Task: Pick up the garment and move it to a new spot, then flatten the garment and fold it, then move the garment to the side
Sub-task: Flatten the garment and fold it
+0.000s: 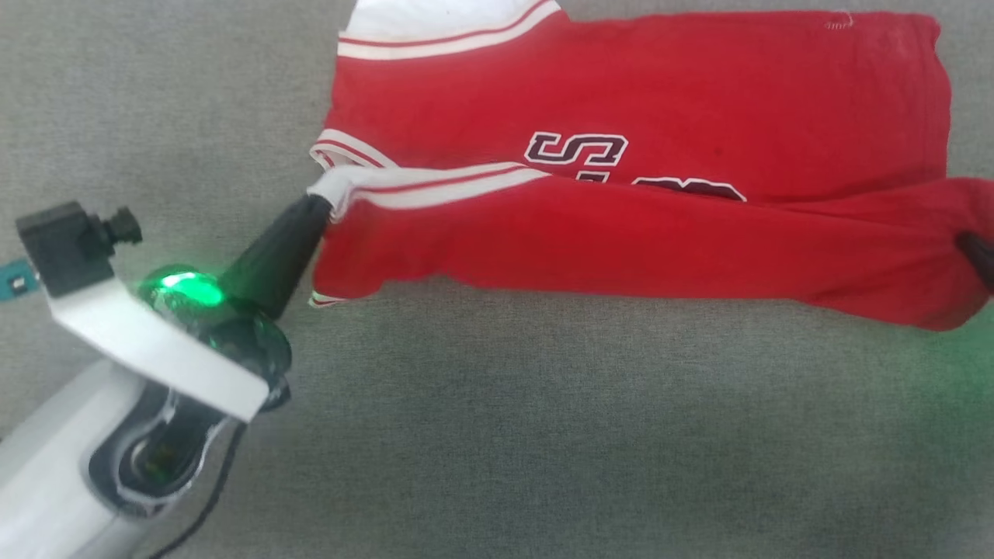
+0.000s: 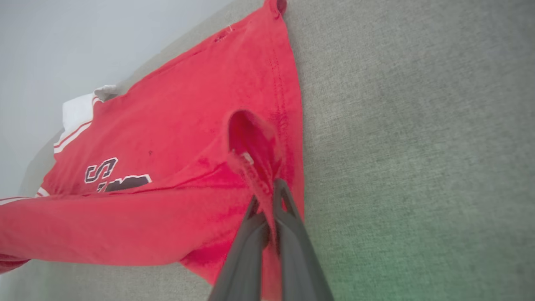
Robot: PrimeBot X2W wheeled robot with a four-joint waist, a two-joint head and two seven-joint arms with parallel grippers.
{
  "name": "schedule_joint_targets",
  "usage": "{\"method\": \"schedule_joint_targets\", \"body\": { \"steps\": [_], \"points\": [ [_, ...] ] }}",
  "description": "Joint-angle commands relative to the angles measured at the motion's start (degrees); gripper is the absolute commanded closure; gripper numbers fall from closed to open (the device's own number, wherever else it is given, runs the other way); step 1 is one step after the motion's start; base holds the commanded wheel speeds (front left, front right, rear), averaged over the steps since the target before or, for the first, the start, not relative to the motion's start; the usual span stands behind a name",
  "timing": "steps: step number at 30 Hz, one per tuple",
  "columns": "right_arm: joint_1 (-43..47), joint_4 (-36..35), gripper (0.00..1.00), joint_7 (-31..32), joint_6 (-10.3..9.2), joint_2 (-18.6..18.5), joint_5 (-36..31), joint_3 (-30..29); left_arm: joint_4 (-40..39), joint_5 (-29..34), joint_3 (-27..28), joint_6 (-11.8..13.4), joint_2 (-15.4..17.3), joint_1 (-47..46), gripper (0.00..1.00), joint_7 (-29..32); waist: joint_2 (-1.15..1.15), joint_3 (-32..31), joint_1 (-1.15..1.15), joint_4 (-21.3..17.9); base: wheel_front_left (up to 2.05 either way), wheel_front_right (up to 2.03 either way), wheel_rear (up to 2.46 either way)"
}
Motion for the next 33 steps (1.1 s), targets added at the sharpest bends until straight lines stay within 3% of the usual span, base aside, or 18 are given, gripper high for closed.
{"method": "schedule_joint_targets", "body": {
  "steps": [1, 11, 12, 13, 14, 15, 19, 23, 33],
  "points": [
    [-0.7, 0.6, 1.0, -0.4, 0.0, -0.1, -0.7, 0.4, 1.3, -0.1, -0.5, 0.1, -0.3, -1.1, 1.0, 0.0, 0.0, 0.8, 0.0, -0.3, 0.0, 0.0, 0.0],
    [-3.7, 5.7, 1.0, -6.7, 0.0, -1.4, -3.9, 5.8, 16.3, 2.6, -7.9, 0.1, -1.4, -7.7, 0.98, -0.3, 0.0, 3.0, 0.0, -1.4, 0.0, 0.0, 0.0],
    [-3.8, 5.9, 0.93, -7.6, 0.0, -1.6, -3.9, 6.1, 17.3, 3.0, -8.8, 0.1, -1.1, -8.0, 0.67, -0.3, 0.0, 2.9, 0.0, -1.5, 0.0, 0.0, 0.0],
    [-3.8, 6.0, 0.69, -8.6, 0.0, -2.1, -4.2, 6.5, 18.2, 3.7, -9.6, 0.1, -0.7, -8.4, 0.12, -0.4, 0.0, 2.7, 0.0, -1.5, 0.0, 0.0, 0.0],
    [-3.9, 6.1, 0.51, -9.6, 0.0, -2.6, -4.3, 6.8, 18.9, 4.3, -10.3, 0.1, -0.3, -8.9, 0.0, -0.5, 0.0, 2.4, 0.0, -1.6, 0.0, 0.0, 0.0],
    [-3.9, 6.0, 0.0, -11.6, 0.0, -3.0, -4.1, 7.1, 19.5, 5.1, -11.3, 0.1, 0.6, -10.2, 0.0, -0.5, 0.0, 1.6, 0.0, -1.5, 0.0, 0.0, 0.0],
    [-3.7, 5.1, 0.0, -14.8, 0.01, -4.7, -3.3, 6.2, 20.9, 8.0, -13.4, 0.1, 3.8, -12.9, 0.0, -0.3, 0.0, -0.1, 0.0, -1.1, 0.0, 0.0, 0.0],
    [-3.0, 3.9, 0.0, -16.3, 0.0, -5.8, -2.6, 5.8, 21.7, 10.0, -15.8, 0.1, 7.6, -16.4, 0.0, 4.8, 0.0, -1.7, 0.0, -0.7, 0.0, 0.0, 0.0],
    [-1.8, 2.3, 0.0, -15.9, 0.01, -6.4, -1.9, 6.7, 13.9, 2.0, -22.1, 3.6, 9.8, -19.1, 0.0, 30.2, 0.0, -3.2, 0.0, -0.2, 0.0, 0.0, 0.0]
  ]
}}
